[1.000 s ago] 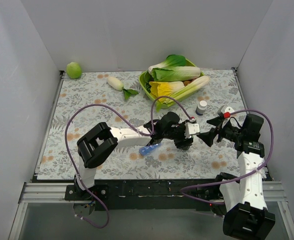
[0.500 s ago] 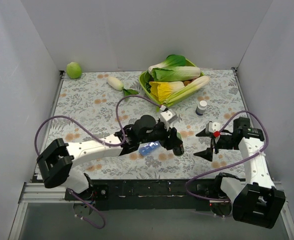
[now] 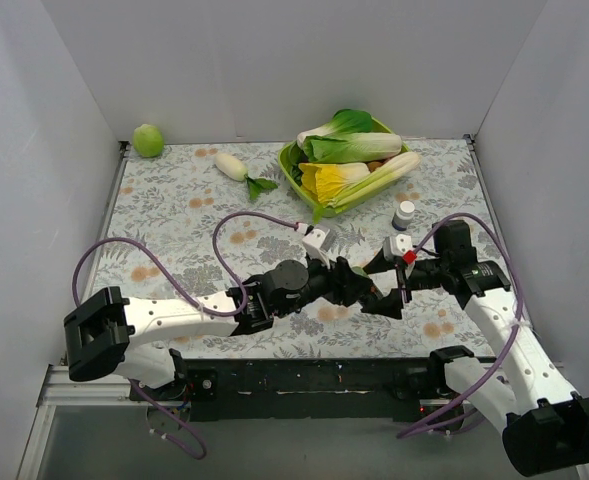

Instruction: Sort the pills into containers

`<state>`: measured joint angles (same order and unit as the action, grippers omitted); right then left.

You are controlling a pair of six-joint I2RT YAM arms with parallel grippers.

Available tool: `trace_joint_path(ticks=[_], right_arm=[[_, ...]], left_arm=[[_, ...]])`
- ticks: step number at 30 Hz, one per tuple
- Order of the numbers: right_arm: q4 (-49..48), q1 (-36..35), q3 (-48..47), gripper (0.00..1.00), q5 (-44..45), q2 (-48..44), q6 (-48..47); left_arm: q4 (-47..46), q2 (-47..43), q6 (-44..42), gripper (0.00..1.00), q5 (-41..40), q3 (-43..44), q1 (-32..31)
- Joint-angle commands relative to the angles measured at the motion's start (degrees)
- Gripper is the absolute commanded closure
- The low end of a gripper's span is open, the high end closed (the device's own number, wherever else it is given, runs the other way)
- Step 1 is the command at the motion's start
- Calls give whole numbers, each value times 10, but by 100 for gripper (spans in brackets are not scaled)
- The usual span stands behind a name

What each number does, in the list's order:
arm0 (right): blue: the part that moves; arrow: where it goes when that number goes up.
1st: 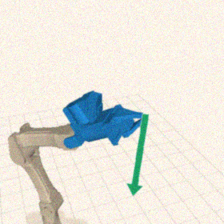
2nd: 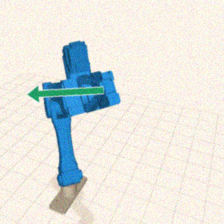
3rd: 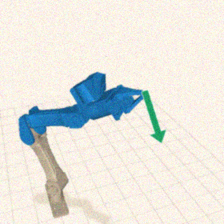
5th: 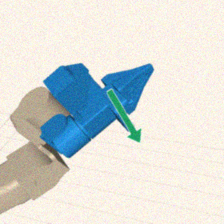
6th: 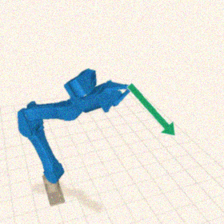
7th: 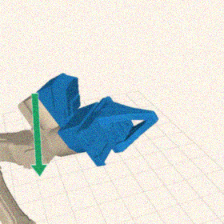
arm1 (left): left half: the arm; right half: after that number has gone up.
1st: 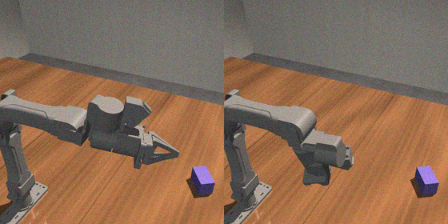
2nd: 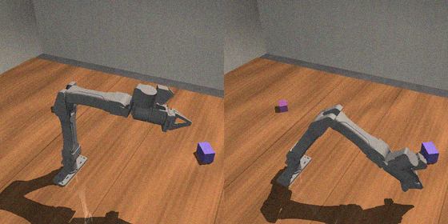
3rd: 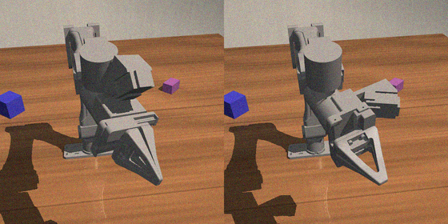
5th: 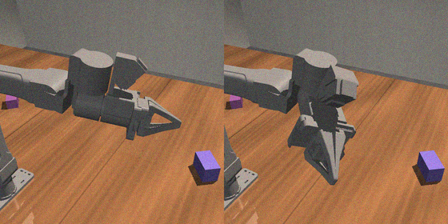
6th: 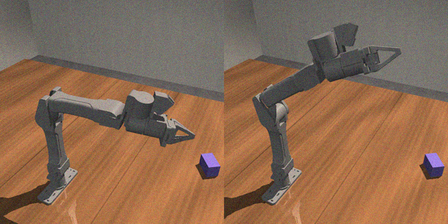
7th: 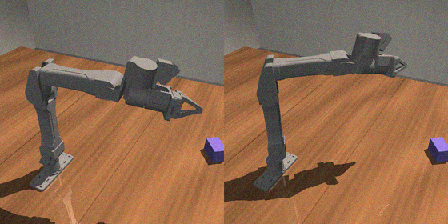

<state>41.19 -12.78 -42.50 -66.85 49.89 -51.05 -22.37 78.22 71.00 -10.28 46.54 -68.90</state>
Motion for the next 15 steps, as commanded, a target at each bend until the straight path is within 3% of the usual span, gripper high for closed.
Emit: trace_joint_path(ticks=[1,8,11,14,15], right_arm=[[-88,-22,3,11,44,13,147],[-132,-38,24,19,83,17,205],[-141,-50,21,30,83,25,216],[-132,-54,8,58,71,33,212],[-125,-54,3,79,66,35,207]], left_arm=[[-51,-10,42,100,-119,17,-12],[-72,-26,62,100,-160,-1,-21],[-70,-27,65,100,-159,-2,-23],[-68,-29,75,100,-153,-6,-24],[-68,-29,76,100,-149,-7,-24]])
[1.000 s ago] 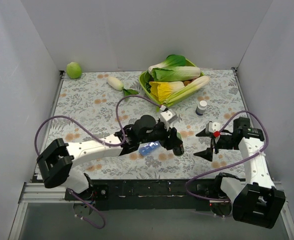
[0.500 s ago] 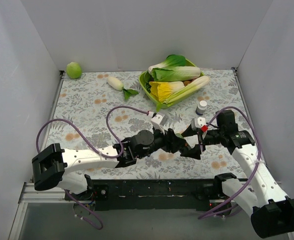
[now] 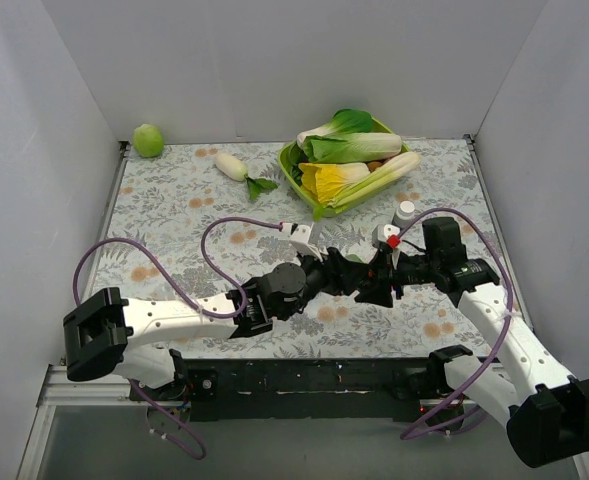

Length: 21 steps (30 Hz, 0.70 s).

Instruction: Sort the pills into containers

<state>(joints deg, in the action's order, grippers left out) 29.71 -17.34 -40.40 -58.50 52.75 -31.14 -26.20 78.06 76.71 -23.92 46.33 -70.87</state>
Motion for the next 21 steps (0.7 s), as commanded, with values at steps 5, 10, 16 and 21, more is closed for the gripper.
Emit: trace_joint_path(ticks=[5,10,16,21], right_arm=[[43,-9,-22,93,-48,-11,-53],[126,-9,-13,94,-59,-32,-168],[151,-10,-13,94,-48,-45,-218],[186,-12,-24,93,-28,-38,-280]], left_arm=[[-39,-66,11,60,15,-39,-4],[-29,-189,-31,6,58,-101,-4],[78,-346,-108,2,106,-158,-1],[167,-440,-211,2,227,-171,-1]])
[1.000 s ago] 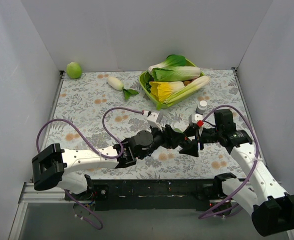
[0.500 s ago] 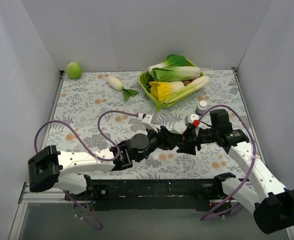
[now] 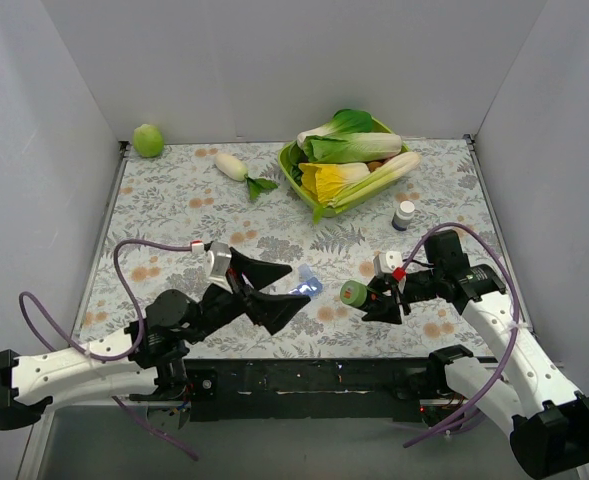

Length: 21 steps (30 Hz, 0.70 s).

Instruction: Sort the pills into containers

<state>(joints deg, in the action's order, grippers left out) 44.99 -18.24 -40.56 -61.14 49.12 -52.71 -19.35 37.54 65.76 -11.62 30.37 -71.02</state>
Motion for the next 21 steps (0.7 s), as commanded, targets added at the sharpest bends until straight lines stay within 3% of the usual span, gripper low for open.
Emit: trace_joint_path(ticks=[1,5,12,21], right_arm=[[34,-3,-24,93,0,-1,-71],[42,-5,-24,92,-7,-2,-102],[76,-6,-25,92,-19,-10,-156],[80,-6,-21,92,-21,-26,-159]], left_arm=[[110,-34,-121,2,115,-7,1],[150,18,-227,2,169,19,1],[149,148,-338,2,226,87,-4],[122,126,-331,2,252,75,-5]])
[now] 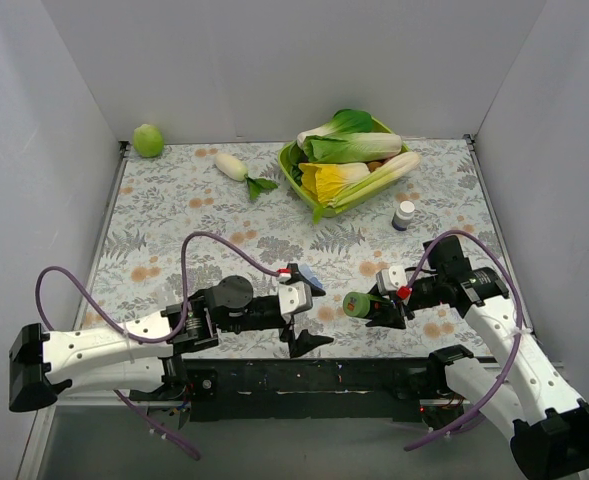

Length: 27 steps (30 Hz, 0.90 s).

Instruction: Sort the pills into containers

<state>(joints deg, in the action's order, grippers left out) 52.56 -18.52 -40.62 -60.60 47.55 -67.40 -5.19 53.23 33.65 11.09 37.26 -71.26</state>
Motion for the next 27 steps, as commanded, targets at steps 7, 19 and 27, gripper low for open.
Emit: trace_joint_path(ticks=[7,19,27], right_arm=[[0,-4,-20,92,-26,-13,-12],[4,-2,-23,92,-17,-18,-11],[4,-3,-22,92,-19,-21,-6]], left_arm=[[-34,-39,5,2,36,-3,-3],[-37,-11,-23,2,39,16,-3],[-36,-7,-27,2,46,19,-3]])
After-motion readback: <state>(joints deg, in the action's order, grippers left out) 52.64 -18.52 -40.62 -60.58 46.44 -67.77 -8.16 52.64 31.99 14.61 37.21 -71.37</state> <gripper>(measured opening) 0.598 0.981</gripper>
